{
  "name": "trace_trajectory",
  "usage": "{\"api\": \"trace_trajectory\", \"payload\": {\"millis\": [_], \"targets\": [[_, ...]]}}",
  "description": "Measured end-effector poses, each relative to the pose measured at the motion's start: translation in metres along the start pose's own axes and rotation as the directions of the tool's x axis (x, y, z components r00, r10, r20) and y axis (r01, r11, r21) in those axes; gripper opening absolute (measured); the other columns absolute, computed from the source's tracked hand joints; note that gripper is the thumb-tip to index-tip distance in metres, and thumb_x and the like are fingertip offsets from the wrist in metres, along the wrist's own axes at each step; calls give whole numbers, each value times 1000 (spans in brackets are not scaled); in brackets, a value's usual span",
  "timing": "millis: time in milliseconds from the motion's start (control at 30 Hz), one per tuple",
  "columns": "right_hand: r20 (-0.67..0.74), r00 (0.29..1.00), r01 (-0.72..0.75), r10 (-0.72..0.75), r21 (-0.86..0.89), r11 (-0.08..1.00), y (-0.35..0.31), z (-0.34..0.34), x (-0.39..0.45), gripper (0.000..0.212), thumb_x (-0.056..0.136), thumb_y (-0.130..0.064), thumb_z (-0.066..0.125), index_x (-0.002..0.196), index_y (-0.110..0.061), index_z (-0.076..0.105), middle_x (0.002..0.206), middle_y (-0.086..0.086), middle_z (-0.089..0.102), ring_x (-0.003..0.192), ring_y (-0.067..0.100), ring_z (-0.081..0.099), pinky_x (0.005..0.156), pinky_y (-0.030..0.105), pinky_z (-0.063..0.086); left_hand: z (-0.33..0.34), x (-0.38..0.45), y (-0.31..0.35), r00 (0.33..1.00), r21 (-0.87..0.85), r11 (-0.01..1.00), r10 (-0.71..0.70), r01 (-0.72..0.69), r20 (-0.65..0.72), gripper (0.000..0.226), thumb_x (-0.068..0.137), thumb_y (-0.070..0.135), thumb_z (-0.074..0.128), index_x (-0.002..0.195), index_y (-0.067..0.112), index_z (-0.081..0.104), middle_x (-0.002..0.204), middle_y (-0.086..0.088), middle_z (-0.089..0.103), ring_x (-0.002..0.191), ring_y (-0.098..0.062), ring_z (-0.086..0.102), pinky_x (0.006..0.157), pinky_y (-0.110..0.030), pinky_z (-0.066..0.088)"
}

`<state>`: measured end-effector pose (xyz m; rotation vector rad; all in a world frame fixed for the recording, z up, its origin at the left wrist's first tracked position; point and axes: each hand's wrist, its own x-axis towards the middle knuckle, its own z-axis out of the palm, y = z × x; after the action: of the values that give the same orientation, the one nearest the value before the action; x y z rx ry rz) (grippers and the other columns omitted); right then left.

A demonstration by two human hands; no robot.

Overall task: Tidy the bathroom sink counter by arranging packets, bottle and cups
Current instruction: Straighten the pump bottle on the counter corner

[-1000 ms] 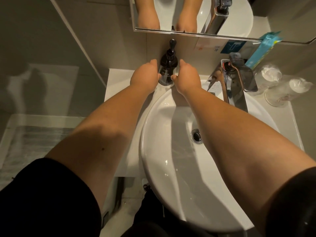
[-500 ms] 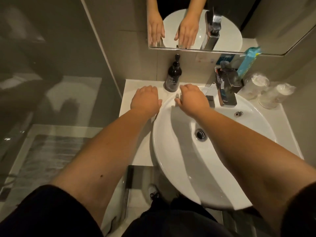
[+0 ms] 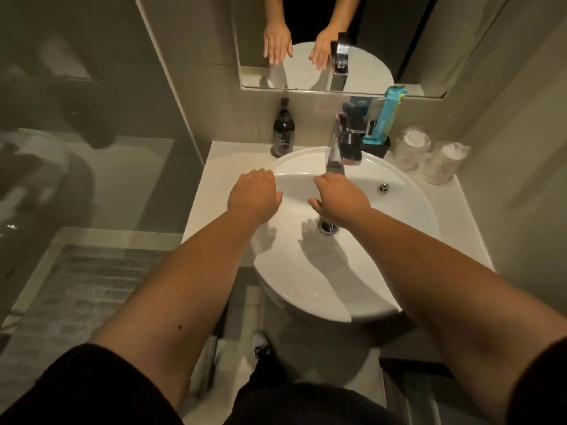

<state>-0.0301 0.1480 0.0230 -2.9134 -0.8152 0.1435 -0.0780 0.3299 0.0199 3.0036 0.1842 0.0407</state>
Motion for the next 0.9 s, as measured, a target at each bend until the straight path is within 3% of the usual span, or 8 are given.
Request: {"api": "trace_trajectory", "payload": {"millis": [233,433,633,767,900], "targets": [[26,999,39,-40,24,999,18,5,-50,43,94,-38,50,125,-9,52,124,12,56,116,30,50,91,39,44,9,-45,39,999,-13,999,-50,50,10,35,96,38,48,117,10,53,111,-8,60,100,-27,57,88,-38,45],[-2,1000,24,-24,88,996,5,3,-31,41,94,-38,51,123,-9,53,121,12,57,112,30,52,87,39,46,2,-42,31,998,-8,998,-57,56,-22,36,96,36,50,119,9,54,113,-9,62,102,-28,58,90,-38,45],[-13,999,-38,41,157,987,-20,5,28,50,96,-39,49,137,-10,45,132,13,53,119,30,52,94,40,45,2,13,-11,997,-87,994,-74,74,0,37,95,39,50,121,13,54,115,-7,61,102,-28,57,84,-38,47],[-8,990,-137,144,256,957,-32,8,80,55,97,-37,49,143,-9,39,142,14,47,126,31,49,99,40,42,3,65,-38,997,-94,994,-41,47,65,49,98,39,44,137,9,43,137,-11,50,125,-30,47,99,-40,40],[-38,966,-229,257,343,911,-36,9,133,45,95,-30,53,132,-5,49,133,17,53,119,34,53,91,38,43,7,120,-59,998,-125,992,4,4,67,50,97,38,47,139,11,41,139,-11,51,126,-30,48,97,-39,42]]}}
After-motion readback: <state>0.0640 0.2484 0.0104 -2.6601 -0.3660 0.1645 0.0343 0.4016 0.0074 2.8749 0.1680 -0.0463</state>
